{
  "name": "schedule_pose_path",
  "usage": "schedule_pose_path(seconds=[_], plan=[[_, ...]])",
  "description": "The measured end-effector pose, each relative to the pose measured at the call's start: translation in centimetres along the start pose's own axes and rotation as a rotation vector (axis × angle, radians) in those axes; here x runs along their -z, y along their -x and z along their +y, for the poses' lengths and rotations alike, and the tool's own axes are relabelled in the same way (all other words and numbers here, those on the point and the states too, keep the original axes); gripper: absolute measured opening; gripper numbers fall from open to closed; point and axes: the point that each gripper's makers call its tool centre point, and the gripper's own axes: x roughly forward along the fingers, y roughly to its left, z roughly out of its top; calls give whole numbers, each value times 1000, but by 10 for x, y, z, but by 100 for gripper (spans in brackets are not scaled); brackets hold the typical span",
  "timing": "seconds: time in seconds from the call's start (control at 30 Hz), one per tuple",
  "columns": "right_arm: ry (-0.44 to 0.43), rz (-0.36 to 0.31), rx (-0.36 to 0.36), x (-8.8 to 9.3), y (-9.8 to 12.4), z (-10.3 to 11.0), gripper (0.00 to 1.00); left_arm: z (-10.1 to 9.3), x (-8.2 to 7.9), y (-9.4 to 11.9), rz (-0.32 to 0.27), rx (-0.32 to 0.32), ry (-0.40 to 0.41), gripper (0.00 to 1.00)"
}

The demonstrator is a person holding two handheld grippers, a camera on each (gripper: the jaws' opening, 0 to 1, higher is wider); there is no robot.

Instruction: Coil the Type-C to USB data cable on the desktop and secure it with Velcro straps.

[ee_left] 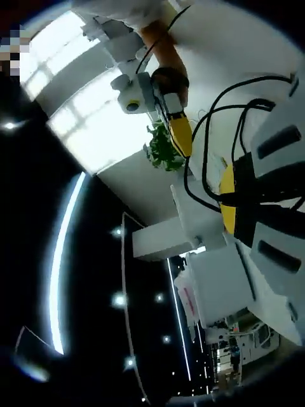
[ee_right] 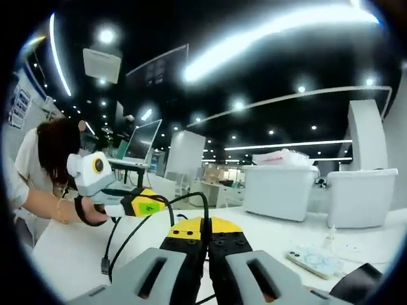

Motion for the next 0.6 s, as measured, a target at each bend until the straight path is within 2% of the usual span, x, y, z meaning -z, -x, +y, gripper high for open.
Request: schedule_pose_path(seconds=[0.13, 0.6], plan=[[-6, -7, -15, -1, -1, 4, 1, 4, -5, 0, -4, -31, -98, 4], [-36, -33, -62, -9, -1, 21, 1, 7, -16, 1, -27, -58, -201, 5]])
